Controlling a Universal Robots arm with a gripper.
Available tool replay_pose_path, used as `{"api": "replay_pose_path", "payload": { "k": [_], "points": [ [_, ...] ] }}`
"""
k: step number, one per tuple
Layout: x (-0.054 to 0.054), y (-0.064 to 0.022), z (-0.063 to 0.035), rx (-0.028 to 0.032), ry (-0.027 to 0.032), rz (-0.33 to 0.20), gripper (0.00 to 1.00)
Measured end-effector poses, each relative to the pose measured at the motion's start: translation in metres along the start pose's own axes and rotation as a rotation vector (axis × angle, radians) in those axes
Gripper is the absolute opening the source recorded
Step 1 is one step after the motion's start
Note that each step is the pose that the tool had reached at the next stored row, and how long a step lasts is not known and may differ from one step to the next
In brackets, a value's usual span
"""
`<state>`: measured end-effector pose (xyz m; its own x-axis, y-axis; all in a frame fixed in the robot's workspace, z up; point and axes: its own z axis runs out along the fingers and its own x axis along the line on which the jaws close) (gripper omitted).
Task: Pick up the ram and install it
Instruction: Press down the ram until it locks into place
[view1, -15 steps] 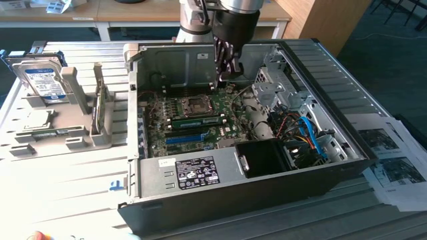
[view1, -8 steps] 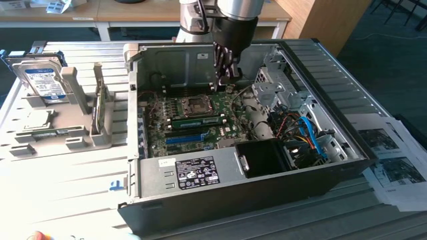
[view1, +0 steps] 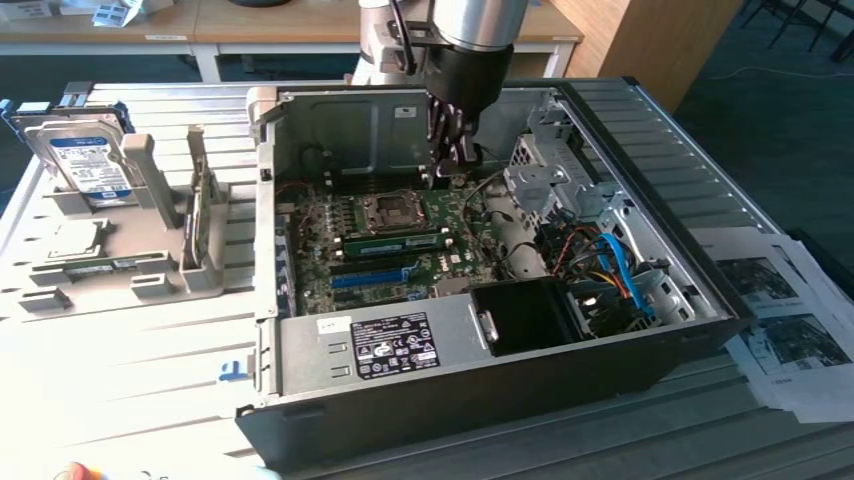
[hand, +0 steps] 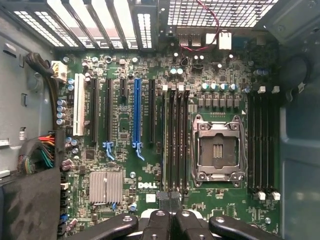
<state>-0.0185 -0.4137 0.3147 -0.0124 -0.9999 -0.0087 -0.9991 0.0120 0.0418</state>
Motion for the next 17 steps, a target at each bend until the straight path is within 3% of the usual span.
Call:
{"api": "replay_pose_path", "payload": {
  "k": [17],
  "points": [
    [-0.0001,-0.0072,-0.0003,0.0,0.0001,0.0,0.1]
  ]
}}
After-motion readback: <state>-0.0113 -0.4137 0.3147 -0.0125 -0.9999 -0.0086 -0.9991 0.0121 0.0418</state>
